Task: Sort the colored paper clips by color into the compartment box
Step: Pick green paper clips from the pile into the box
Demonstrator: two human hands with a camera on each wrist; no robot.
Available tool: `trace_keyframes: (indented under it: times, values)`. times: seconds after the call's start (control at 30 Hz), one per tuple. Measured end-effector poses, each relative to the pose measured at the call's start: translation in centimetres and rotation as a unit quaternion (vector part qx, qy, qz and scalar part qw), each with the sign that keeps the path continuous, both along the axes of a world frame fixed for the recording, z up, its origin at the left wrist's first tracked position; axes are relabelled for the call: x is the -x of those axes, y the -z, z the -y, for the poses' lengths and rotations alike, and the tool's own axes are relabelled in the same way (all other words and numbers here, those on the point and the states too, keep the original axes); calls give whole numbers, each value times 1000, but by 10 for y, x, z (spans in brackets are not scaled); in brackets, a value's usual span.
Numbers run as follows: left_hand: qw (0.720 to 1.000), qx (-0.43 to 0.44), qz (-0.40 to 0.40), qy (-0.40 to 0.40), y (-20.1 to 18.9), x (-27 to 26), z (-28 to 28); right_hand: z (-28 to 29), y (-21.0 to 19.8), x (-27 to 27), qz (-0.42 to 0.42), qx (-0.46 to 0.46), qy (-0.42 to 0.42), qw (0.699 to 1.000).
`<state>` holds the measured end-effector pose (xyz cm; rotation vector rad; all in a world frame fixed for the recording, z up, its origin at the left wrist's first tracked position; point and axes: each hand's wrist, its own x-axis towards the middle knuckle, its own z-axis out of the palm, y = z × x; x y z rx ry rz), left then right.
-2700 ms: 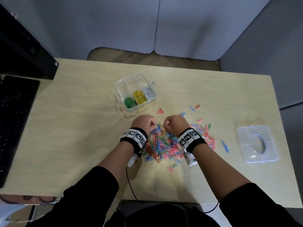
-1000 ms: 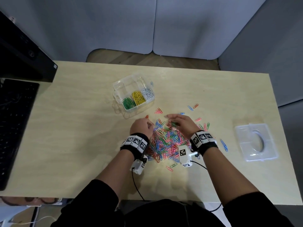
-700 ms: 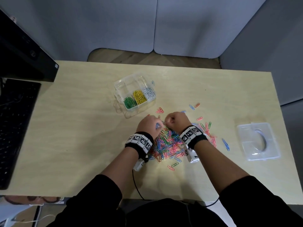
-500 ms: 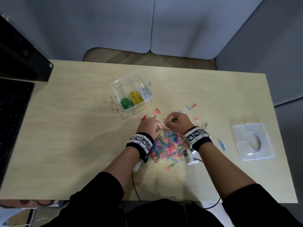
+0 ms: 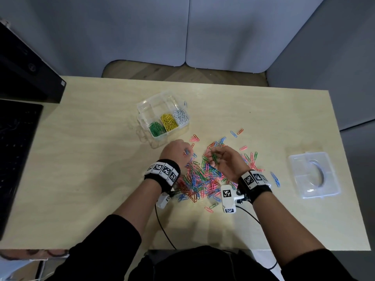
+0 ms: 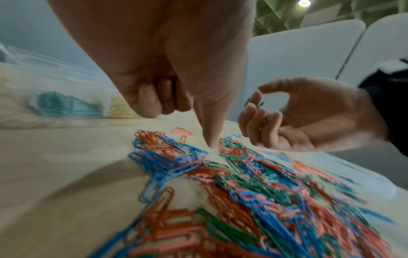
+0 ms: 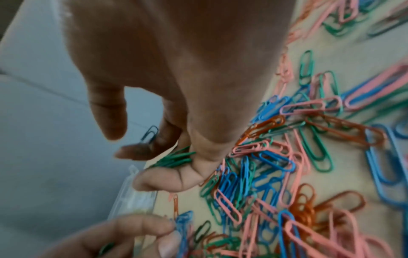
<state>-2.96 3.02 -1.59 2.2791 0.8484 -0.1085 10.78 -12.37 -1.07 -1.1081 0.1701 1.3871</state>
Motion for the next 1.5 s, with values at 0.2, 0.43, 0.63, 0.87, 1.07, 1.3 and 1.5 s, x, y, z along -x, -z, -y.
trace_keyframes:
  times: [0.2, 0.43, 0.63, 0.87, 1.07, 1.3, 1.5]
  values:
    - [995, -31, -47, 86, 5, -6, 16, -4, 11, 1, 277, 112, -129, 946]
    - [993, -5, -103, 64, 1, -11, 15, -9, 12, 11, 563, 273, -272, 731]
    - [996, 42, -79, -6, -1, -2, 17, -19, 14, 33, 606, 348, -280, 658]
    - [990, 101, 10, -96, 7, 26, 7, -30, 17, 33, 600, 284, -368, 651]
    - [977, 167, 15, -133, 7, 60, 4, -7, 16, 21, 389, 91, -200, 895]
    - [968, 209, -11, -137, 4, 86, 9, -2, -3, 52, 101, 14, -136, 985]
    - [982, 156, -35, -97, 9, 109, 14, -4, 7, 98, 477, 83, -356, 799]
